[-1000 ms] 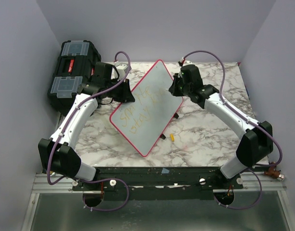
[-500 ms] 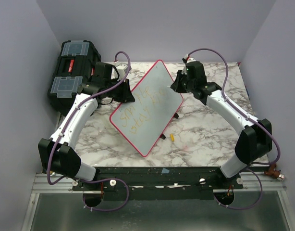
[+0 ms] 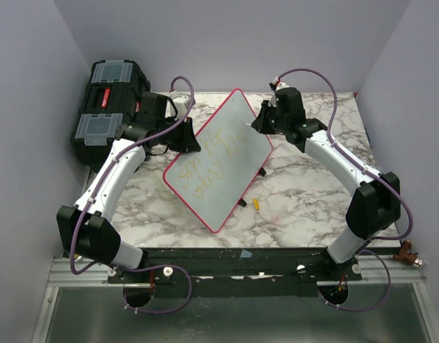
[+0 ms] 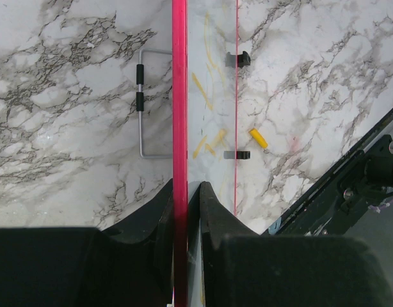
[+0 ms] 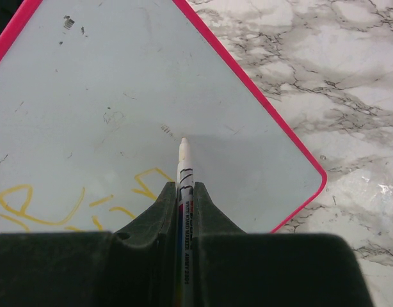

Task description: Write a sentence on the whiteboard

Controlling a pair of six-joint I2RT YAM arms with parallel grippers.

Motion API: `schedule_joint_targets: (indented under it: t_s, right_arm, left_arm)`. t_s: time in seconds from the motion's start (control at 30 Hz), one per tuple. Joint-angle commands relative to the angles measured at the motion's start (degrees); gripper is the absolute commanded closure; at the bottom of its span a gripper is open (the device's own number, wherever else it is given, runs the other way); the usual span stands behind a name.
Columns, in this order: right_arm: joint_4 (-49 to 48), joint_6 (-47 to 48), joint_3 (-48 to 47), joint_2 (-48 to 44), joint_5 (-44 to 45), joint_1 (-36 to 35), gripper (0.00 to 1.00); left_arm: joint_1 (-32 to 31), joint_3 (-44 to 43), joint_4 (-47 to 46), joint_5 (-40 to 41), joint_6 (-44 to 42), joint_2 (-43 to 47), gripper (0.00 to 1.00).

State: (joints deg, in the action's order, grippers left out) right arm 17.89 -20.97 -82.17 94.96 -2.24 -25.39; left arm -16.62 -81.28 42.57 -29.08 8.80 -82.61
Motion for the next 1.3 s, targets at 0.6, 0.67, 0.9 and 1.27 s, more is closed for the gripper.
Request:
schedule_joint_targets:
  t_s: [0.6, 0.67, 0.9, 1.27]
  right_arm:
    - [-4.6, 1.1, 0.5, 1.5, -8.9, 0.5, 0.99]
    - [-4.7, 0.9, 1.2, 1.4, -9.7, 0.6, 0.99]
    - [-4.6, 0.6, 3.3, 1.0, -10.9, 0.6, 0.99]
    - [-4.7, 0.3, 8.1, -0.4, -12.8, 0.6, 0.99]
  left_arm:
    - [0.3, -1.1, -0.2, 5.5, -5.8, 0.6, 1.0]
    - [0.3, -1.4, -0.2, 5.4, -5.8, 0.4, 1.0]
    - [0.3, -1.9, 0.1, 5.4, -5.7, 0.0, 1.0]
    - [0.3, -1.7, 0.0, 5.2, -5.6, 0.1, 1.0]
